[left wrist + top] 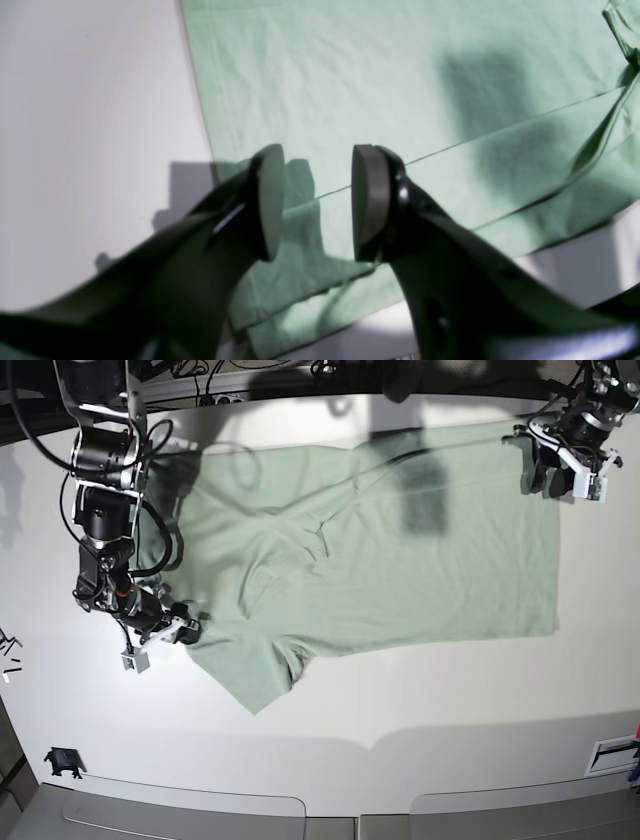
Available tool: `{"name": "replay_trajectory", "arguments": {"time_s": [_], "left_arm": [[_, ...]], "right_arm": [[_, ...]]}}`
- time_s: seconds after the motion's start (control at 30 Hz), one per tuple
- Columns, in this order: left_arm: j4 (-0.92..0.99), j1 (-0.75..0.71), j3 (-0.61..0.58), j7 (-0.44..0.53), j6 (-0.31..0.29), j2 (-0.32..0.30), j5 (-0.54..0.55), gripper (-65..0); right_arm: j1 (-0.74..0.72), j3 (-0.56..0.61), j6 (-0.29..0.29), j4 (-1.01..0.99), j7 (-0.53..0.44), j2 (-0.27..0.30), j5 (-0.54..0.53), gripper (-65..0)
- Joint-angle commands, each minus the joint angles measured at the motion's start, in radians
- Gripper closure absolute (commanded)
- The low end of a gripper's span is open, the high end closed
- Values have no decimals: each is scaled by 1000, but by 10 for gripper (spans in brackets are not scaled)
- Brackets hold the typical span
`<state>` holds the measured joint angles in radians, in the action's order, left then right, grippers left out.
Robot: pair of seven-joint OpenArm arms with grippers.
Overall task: Fold the T-shirt properly
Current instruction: 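Release and move both grippers to the shirt's opposite long edge, then grasp the opposite edge with both grippers and fold it over onto the held edge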
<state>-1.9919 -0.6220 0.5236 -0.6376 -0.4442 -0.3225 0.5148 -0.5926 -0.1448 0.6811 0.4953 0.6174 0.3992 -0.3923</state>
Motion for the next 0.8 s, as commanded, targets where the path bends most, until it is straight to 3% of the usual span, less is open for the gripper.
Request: {"name": "replay_trajectory", "arguments": {"time_s": [0.0,0.03,0.17,0.33,0.53,0.77], "left_arm": [[-17,13,7,26,17,-11,3,-210],[-16,28,7,30,25,-11,-14,-226],[52,139,6,37,34,-14,-35,-267],[355,379,5,60,34,-31,-18,-267],[859,742,5,51,27,-147,67,-267],[1400,1089,5,48,-71,-258,97,-267]], "right_arm": [[-27,-1,3,11,-8,14,-3,-77],[-27,-1,3,11,-8,14,-3,-1],[-27,-1,3,11,-10,13,-4,0],[-27,-1,3,11,-15,13,-4,0],[-27,0,3,11,-15,13,-4,0],[-27,-1,3,11,-16,13,-4,0]]}}
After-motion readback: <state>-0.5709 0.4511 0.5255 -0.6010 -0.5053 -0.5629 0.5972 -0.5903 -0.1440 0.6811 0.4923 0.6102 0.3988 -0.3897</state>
